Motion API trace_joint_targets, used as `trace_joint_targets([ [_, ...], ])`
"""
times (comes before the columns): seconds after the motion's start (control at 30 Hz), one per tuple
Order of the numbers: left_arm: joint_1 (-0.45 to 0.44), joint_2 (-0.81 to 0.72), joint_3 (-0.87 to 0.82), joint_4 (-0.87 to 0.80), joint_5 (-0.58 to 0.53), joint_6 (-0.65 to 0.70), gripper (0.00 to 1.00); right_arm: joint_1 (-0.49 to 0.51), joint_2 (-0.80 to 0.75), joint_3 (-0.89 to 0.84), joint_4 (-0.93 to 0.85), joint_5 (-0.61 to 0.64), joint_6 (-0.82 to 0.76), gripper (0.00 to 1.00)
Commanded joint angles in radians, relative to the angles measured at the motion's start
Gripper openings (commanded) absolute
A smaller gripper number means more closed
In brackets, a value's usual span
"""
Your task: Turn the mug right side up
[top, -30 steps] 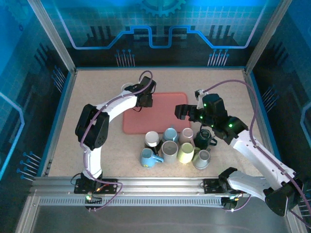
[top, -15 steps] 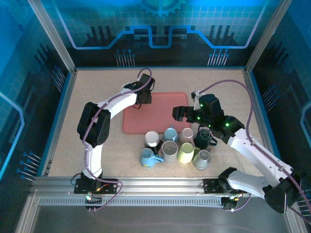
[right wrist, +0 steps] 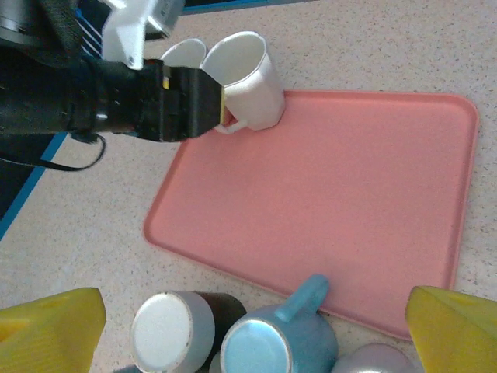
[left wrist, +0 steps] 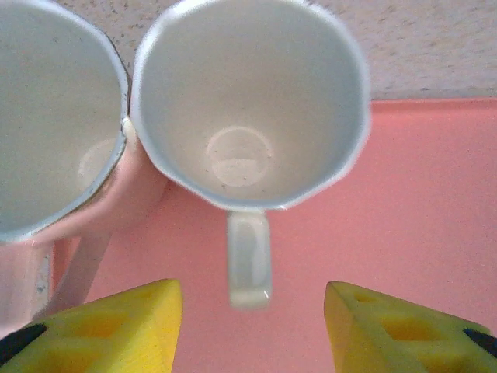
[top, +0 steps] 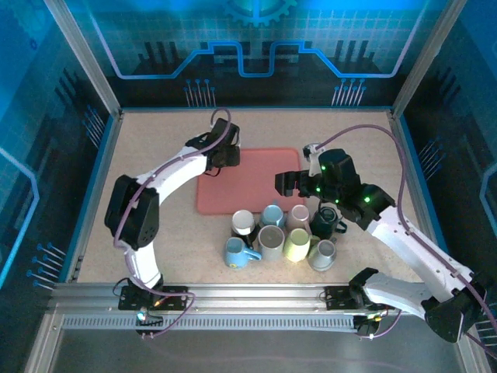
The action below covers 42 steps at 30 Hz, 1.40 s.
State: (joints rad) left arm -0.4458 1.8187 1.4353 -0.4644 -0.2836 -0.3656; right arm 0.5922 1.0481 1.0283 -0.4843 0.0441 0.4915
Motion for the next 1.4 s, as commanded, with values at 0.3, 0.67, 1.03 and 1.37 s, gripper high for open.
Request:
trace_joint_targets([
  [0.3, -0.035, -0.320, -0.156, -0.005, 0.154, -0.090, 0.53, 0.164, -0.013, 0.131, -0.252, -0.020, -0.223, 1.00],
  [0.67, -0.043, -0.625, -0.222, -0.237, 0.217, -0.042, 0.53, 0.311, 0.096, 0.233, -0.486, -0.014, -0.315, 0.98],
  [1.03, -0.065, -0.883, -0.396, -0.389, 0.297, -0.009, 0.54, 0.321, 0.060, 0.287, -0.657, 0.160, -0.234, 0.98],
  [1.37, -0.077, -1.025, -0.479, -0.445, 0.335, 0.039, 0.56, 0.256, 0.045, 0.264, -0.748, 0.326, -0.581, 0.94],
])
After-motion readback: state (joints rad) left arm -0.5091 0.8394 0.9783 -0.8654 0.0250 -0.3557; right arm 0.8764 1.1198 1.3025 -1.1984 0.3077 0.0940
